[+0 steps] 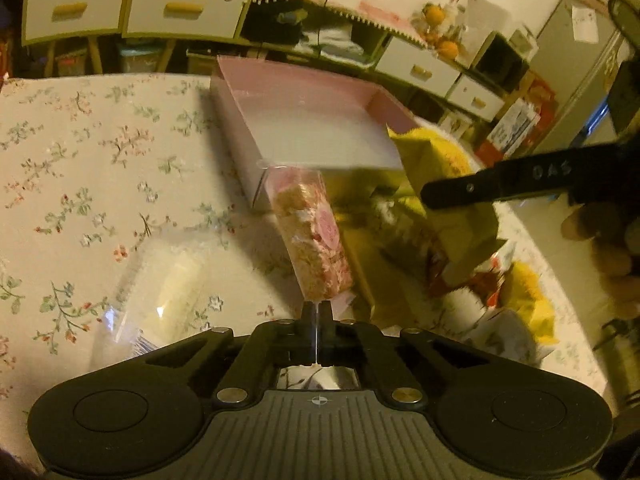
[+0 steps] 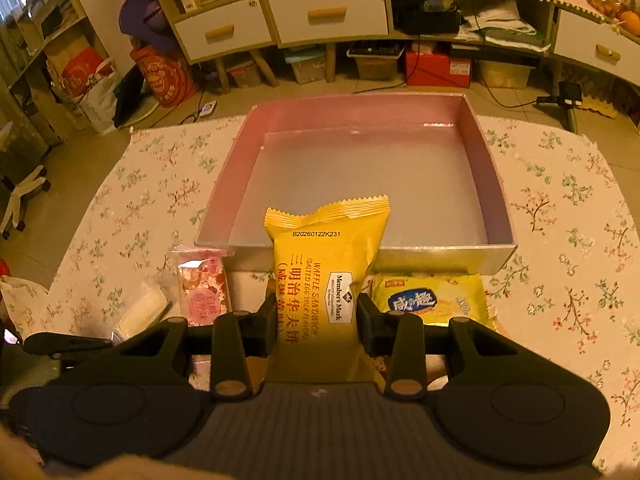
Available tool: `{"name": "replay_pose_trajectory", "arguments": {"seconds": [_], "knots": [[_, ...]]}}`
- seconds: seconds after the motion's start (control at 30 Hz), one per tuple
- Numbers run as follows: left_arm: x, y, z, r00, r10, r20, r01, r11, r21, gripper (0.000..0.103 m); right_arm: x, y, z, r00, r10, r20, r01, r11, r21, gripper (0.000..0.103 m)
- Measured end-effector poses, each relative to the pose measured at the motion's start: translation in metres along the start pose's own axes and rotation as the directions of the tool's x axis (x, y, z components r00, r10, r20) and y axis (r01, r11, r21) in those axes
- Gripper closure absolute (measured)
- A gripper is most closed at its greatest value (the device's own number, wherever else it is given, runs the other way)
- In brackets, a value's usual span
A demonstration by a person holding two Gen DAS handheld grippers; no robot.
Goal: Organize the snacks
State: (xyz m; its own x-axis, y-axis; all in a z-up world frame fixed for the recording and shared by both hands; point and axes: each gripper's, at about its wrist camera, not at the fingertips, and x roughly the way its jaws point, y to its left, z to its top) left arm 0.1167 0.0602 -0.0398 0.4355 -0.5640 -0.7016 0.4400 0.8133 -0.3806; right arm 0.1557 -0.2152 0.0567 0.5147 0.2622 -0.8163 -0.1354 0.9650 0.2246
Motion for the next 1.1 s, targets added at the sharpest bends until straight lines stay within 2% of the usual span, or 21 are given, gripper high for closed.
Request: {"name": "replay_pose_trajectory", "arguments": {"seconds": [0.43, 1.1], "knots": [[-0.038, -0.013, 0.039, 0.987, -0.057, 0.149, 0.057, 0.998, 0.007, 0.103, -0.01, -0.007, 0.013, 0.998, -0.001, 0.066, -0.001, 0.999, 0.032, 0.067], [-0.026, -0.021, 0.049, 0.984, -0.062, 0.164, 0.064, 0.998, -0.002, 0.103, -0.008, -0.007, 0.013, 0.998, -0.004, 0.069, 0.002, 1.0, 0.027, 0.067]]}}
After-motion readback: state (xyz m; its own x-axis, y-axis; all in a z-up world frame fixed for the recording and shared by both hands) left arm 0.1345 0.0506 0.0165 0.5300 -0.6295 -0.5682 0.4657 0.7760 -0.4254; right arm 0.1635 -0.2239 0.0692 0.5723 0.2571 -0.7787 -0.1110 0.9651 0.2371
